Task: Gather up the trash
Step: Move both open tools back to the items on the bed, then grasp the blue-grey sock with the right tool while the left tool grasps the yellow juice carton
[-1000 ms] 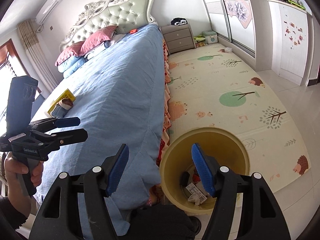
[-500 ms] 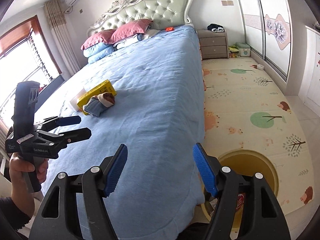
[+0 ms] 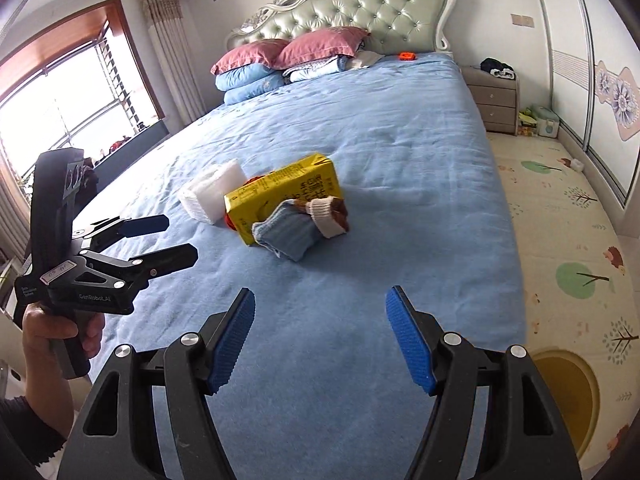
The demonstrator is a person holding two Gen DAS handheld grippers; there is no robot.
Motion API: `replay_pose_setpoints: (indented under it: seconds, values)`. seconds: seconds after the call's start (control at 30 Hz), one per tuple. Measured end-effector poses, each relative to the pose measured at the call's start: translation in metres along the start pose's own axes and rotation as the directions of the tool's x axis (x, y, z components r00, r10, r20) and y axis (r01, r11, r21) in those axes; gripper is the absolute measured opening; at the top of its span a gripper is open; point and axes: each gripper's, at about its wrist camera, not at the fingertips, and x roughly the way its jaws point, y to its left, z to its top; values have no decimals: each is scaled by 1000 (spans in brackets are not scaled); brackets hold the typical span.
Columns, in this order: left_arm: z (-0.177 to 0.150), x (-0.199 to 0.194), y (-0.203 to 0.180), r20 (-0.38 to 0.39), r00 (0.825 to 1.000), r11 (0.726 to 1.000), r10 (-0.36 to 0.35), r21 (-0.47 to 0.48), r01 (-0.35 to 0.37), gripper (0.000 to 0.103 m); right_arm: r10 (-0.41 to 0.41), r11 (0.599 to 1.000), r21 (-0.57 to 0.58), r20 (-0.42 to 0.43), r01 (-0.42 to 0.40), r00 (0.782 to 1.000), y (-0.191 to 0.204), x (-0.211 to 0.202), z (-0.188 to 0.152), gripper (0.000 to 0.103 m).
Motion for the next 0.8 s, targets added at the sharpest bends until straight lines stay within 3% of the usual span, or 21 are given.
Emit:
replay_pose_setpoints:
  seconds: [0.17, 0.63, 0.67, 0.7, 0.73, 0.8]
  values:
    - [2, 10, 17, 11, 1000, 1000, 15, 9, -16, 99, 10, 1000, -24, -26, -10, 1000, 18, 29, 14, 66]
    - [15, 35, 36, 14, 995, 995, -97, -14, 97, 99, -10, 1000, 17, -114, 12, 993, 21, 103, 44, 66]
    - [16, 37, 37, 9, 995, 995, -102, -14, 102, 99, -5, 1000, 26, -116, 8, 993, 19, 107, 46, 60]
    - [18, 39, 36, 5, 994, 994, -108, -10, 108, 99, 13, 999, 34, -113, -9, 994, 16, 109, 46, 43]
    - [19, 41, 35, 3, 994, 994, -107, -6, 107, 99, 34, 999, 41, -108, -30, 994, 13, 110, 46, 33]
    - [22, 45, 32, -2, 995, 995, -102, 2, 102, 99, 55, 995, 85, -88, -47, 995, 4, 105, 44, 31]
